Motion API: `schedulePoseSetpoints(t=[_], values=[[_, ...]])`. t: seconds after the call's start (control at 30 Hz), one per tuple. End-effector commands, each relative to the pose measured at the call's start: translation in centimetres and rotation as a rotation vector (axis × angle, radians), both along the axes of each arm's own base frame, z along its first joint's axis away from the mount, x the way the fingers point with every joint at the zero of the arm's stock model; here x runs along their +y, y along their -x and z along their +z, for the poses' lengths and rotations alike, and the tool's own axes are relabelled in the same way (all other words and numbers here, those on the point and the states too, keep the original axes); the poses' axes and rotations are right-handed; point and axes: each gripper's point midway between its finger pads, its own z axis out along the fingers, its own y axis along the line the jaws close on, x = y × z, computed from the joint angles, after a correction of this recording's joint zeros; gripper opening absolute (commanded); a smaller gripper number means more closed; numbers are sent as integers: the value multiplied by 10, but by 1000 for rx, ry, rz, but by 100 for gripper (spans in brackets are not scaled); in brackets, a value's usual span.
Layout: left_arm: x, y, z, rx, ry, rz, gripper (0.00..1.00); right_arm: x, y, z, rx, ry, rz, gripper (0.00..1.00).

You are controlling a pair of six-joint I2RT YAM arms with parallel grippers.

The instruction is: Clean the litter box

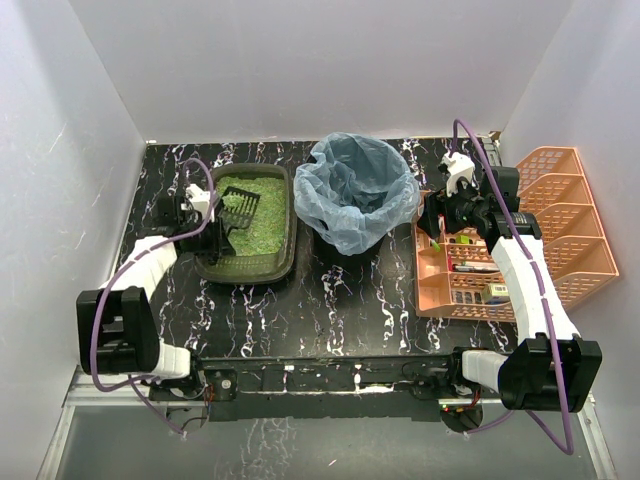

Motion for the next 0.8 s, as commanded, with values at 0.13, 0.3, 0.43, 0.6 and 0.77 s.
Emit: schedulePoseSetpoints(t=[0.13,0.3,0.43,0.6,0.77], values=[[-4,8,10,-38,-69,-51,0,0,-10,17,-85,1,16,72],[9,-2,6,65,39,-7,0,1,-10,18,-85,-1,19,72],[-12,12,9,-28,-70,-93,0,0,-9,16,-84,4,15,72],[6,4,9,27,-34,-46,0,2,-12,16,-82,-6,22,72],[-4,7,10,18,-39,-66,0,1,-12,19,-83,-3,20,72]])
